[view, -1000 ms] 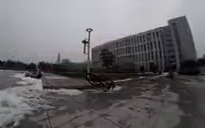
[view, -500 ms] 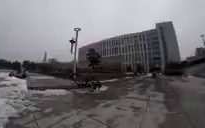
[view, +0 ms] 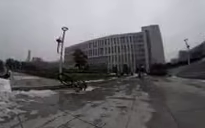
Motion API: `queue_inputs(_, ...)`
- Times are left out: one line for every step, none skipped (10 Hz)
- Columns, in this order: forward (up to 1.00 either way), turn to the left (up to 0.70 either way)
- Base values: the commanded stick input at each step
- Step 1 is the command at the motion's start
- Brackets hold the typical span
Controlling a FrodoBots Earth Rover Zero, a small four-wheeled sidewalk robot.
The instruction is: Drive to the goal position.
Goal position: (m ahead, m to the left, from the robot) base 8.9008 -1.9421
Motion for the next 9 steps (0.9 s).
queue_inputs(0.00,-0.45)
queue_inputs(0.00,-0.45)
queue_inputs(0.00,-0.45)
queue_inputs(0.00,-0.45)
queue_inputs(0.00,-0.45)
queue_inputs(0.00,-0.45)
queue_inputs(0.00,-0.45)
queue_inputs(0.00,-0.45)
queue_inputs(0.00,-0.45)
